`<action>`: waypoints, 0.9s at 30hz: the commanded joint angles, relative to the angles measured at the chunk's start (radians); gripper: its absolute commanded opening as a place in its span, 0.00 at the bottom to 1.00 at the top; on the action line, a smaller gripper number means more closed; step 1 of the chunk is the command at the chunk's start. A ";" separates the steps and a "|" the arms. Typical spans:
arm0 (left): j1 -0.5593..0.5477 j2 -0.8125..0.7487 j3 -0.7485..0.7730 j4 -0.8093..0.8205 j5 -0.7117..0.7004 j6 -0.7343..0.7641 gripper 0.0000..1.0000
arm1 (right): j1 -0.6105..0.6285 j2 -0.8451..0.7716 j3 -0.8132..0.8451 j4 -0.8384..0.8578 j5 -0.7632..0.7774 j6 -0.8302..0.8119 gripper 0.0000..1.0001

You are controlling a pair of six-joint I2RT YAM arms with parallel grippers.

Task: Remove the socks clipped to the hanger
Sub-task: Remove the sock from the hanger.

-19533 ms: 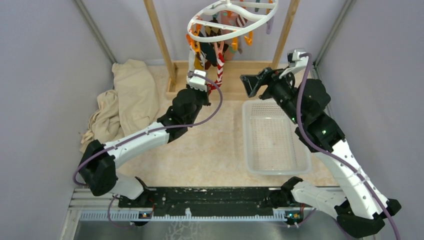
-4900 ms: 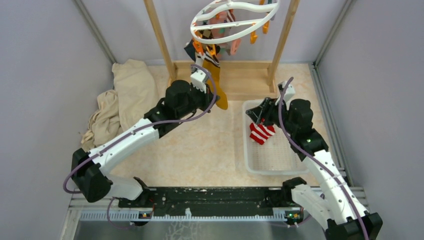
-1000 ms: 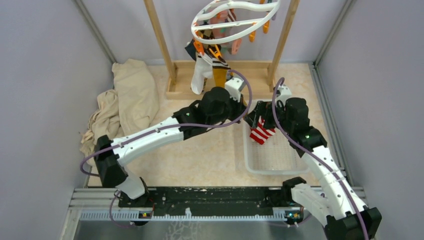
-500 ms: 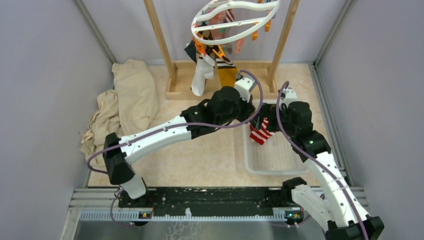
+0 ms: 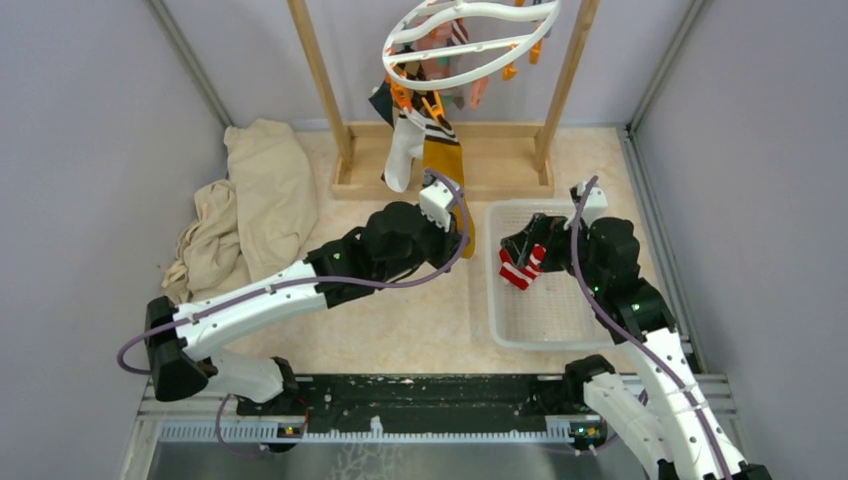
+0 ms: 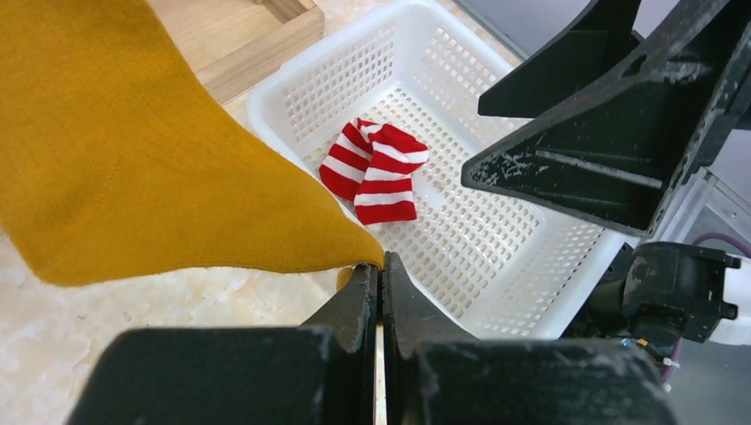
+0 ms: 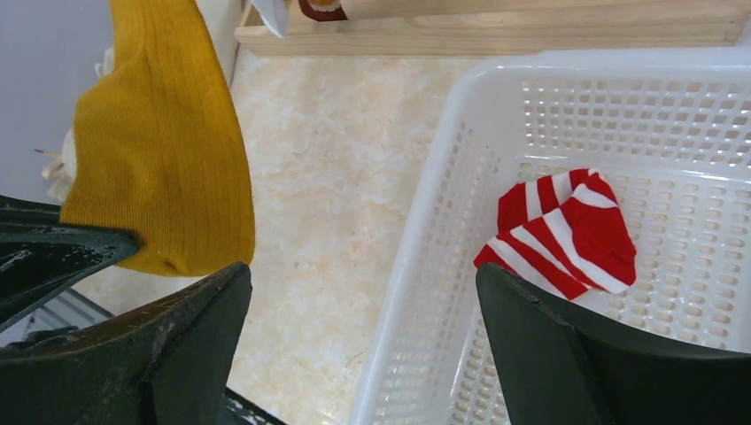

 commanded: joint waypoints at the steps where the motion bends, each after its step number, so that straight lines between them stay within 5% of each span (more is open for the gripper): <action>1: -0.004 -0.082 -0.079 0.070 0.021 0.008 0.00 | 0.005 -0.019 0.001 0.069 -0.043 0.057 0.98; 14: -0.003 -0.182 -0.185 0.076 0.037 0.041 0.00 | 0.005 0.115 0.131 0.204 -0.181 0.182 0.98; 27: -0.001 -0.154 -0.181 0.081 0.050 0.062 0.00 | 0.005 0.201 0.344 0.183 -0.108 0.114 0.98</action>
